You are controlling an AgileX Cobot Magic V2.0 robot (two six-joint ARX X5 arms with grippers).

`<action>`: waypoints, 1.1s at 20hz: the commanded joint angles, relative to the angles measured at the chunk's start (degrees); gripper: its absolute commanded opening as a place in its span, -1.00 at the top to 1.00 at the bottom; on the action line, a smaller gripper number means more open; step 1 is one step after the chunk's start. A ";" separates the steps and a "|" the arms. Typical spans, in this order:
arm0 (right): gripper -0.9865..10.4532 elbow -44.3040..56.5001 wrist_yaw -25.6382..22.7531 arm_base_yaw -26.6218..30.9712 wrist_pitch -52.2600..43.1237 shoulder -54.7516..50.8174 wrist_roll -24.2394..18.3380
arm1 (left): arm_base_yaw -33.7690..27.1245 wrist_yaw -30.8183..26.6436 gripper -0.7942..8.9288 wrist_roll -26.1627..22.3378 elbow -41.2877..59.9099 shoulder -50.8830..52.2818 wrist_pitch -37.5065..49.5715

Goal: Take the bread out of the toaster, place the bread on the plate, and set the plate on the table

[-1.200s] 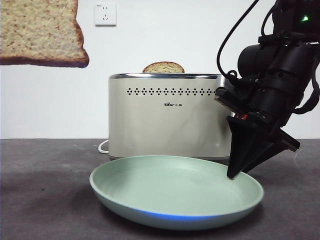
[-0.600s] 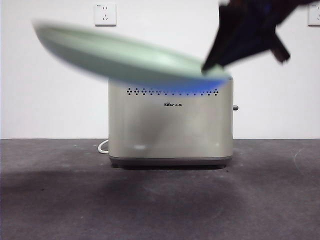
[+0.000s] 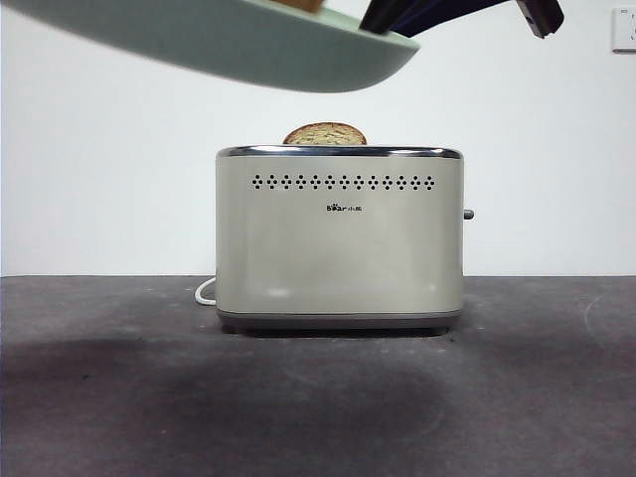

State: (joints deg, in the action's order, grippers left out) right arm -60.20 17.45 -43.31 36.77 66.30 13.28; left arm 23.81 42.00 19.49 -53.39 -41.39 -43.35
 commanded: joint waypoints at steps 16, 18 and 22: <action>0.85 0.07 0.15 -1.90 1.57 0.00 1.01 | 2.69 -8.85 -0.14 -3.26 -2.56 -15.65 -1.33; 0.85 0.07 0.22 -1.90 2.69 0.00 0.85 | 2.69 -9.03 -0.14 -3.28 -4.00 -15.63 -1.38; 0.85 0.07 0.57 -1.90 2.97 0.00 0.85 | 2.73 -9.94 -0.13 -4.96 -6.54 -15.63 -3.19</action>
State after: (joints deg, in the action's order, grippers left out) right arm -60.20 17.82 -45.04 40.56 66.57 14.13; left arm 26.57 32.05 15.99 -59.75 -56.99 -46.74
